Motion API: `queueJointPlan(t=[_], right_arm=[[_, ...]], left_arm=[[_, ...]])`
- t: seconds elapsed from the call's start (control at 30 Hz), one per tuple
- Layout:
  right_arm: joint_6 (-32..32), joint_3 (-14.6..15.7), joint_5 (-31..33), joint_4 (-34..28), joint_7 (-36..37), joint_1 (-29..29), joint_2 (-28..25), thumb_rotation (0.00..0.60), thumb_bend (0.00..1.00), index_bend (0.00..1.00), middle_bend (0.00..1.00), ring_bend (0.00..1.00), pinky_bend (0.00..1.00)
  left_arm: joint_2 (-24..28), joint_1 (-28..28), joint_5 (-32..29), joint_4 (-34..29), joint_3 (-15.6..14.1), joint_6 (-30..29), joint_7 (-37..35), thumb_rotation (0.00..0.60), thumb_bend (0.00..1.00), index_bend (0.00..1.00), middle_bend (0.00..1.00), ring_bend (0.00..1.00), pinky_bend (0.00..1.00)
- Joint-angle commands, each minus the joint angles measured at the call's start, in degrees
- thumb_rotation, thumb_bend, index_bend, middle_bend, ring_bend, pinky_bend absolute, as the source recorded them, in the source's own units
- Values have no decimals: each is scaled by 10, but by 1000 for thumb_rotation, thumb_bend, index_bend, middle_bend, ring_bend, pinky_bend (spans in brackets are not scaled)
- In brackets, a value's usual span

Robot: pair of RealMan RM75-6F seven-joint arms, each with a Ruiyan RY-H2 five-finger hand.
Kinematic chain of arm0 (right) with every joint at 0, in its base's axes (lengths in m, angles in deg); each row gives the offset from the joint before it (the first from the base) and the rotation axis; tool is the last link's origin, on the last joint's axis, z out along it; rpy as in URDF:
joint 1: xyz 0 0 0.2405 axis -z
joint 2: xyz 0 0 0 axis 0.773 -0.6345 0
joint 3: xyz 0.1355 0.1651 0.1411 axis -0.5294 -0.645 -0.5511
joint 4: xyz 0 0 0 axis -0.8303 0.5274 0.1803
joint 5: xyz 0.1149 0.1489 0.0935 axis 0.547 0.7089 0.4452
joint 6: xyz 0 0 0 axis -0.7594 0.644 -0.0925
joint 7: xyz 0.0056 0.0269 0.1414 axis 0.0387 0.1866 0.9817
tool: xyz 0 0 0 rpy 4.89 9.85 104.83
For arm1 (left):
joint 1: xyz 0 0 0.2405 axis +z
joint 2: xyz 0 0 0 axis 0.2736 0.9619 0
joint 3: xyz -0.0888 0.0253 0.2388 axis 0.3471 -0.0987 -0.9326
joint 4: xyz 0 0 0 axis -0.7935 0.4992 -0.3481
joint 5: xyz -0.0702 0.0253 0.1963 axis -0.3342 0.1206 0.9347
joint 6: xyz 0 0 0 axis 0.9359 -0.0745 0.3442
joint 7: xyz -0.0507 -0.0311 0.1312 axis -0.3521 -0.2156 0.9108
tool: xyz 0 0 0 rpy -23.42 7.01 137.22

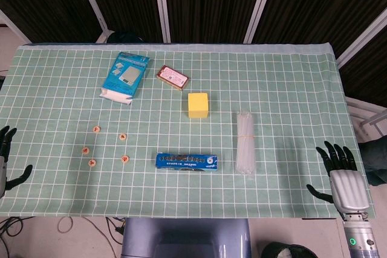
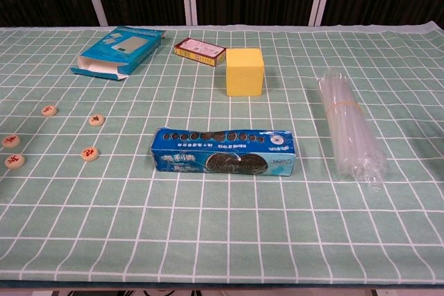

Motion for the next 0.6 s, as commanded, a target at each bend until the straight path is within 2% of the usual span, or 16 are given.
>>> queueJointPlan(t=[0.03, 0.6], right_arm=[[-2, -1, 3, -2, 3, 0, -1, 600, 266, 118, 56, 20, 0], [-6, -5, 22, -13, 9, 2, -4, 600, 266, 118, 56, 19, 0]], left_arm=[[0, 0, 0, 0, 0, 0, -1, 600, 255, 42, 0, 0, 0], [2, -2, 0, 4, 0, 5, -9, 600, 241, 43, 0, 0, 0]])
